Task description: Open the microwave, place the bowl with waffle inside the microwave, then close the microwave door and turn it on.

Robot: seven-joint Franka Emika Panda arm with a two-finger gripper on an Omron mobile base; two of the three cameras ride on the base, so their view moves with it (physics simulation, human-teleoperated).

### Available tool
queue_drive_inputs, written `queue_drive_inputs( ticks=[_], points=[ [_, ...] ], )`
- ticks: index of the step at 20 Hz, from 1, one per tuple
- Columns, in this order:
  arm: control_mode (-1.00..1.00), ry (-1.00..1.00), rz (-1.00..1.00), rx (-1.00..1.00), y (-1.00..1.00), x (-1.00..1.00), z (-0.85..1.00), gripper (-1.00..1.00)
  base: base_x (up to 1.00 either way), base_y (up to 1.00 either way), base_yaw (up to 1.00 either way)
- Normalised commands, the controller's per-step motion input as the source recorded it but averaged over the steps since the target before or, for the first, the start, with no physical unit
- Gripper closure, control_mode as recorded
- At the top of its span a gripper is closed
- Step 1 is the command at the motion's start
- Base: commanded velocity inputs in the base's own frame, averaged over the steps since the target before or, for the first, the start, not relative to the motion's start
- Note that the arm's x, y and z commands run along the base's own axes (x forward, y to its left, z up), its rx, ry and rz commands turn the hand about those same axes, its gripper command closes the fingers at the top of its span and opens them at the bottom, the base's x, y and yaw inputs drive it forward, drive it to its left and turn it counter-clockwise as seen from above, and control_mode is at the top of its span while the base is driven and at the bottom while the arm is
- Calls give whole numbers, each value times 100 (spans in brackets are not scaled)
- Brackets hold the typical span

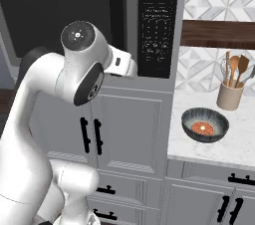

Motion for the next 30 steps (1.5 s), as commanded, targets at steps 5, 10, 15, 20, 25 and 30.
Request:
queue_drive_inputs(
  ticks=[5, 10, 15, 20, 25, 30],
  points=[
    [-100, -21, 9, 0, -21, 32, 0, -100, 0, 0, 0],
    [-100, -5, 11, 0, 0, 61, 0, -100, 0, 0, 0],
    [-100, 1, 12, 0, 0, 70, 0, -100, 0, 0, 0],
    [-100, 3, 10, 0, 0, 65, 0, -100, 0, 0, 0],
    [-100, 1, 6, 0, 2, 63, -10, -100, 0, 0, 0],
    [-100, 0, 0, -3, 19, 74, -25, -100, 0, 0, 0]
  ],
)
